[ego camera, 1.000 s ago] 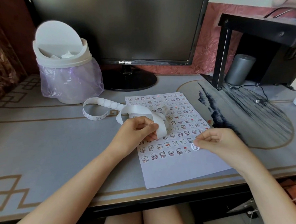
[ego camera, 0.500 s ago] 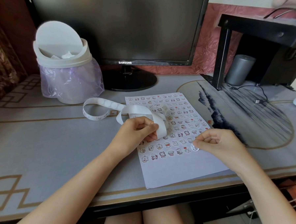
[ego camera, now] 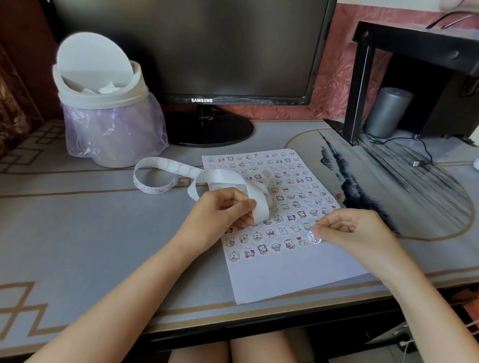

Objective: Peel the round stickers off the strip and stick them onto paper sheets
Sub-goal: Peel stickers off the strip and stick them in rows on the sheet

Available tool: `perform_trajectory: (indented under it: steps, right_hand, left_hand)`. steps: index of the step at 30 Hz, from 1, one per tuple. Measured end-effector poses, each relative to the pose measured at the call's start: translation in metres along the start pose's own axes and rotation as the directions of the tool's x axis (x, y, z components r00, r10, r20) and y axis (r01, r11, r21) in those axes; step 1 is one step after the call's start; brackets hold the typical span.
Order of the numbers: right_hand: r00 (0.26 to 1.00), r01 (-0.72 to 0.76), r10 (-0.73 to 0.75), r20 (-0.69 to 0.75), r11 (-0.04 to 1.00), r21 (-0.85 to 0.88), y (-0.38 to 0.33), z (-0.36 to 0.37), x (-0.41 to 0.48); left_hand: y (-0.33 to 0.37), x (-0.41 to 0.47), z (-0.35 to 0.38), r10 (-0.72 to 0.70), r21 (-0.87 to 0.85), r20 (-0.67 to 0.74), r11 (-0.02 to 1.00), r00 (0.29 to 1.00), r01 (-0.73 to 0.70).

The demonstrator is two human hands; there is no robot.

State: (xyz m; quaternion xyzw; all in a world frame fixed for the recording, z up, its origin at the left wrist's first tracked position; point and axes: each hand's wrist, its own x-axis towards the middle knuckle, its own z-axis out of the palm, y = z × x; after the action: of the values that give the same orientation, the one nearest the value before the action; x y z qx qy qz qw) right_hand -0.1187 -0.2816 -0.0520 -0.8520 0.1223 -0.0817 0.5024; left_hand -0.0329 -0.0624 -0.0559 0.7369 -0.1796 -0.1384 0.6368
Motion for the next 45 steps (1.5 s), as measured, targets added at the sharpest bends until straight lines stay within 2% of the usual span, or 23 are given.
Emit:
perform_trajectory:
  steps: [11, 22, 32, 39, 45]
  right_hand:
    - [0.999, 0.015, -0.016, -0.028, 1.0, -0.014, 0.005, 0.002, 0.001]
    - [0.996, 0.026, -0.035, -0.085, 0.994, -0.103, 0.01, 0.008, 0.002]
    - [0.998, 0.043, -0.045, -0.04, 0.997, -0.058, 0.011, 0.004, 0.004]
    - [0.997, 0.028, -0.03, -0.07, 0.999, -0.034, 0.013, 0.004, 0.006]
    - [0.996, 0.036, -0.044, -0.072, 0.994, -0.107, 0.015, 0.006, 0.008]
  left_hand:
    - [-0.001, 0.001, 0.0, 0.0, 0.006, 0.001, 1.0, 1.0, 0.0]
    - [-0.001, 0.001, 0.001, 0.004, 0.002, 0.002, 1.0, 1.0, -0.004]
    - [0.001, 0.0, 0.001, 0.006, 0.013, 0.005, 1.0, 1.0, -0.006]
    - [0.001, 0.0, 0.001, -0.004, 0.011, 0.001, 1.0, 1.0, 0.004]
    - [0.0, 0.001, 0.001, -0.009, 0.018, 0.0, 1.0, 1.0, 0.009]
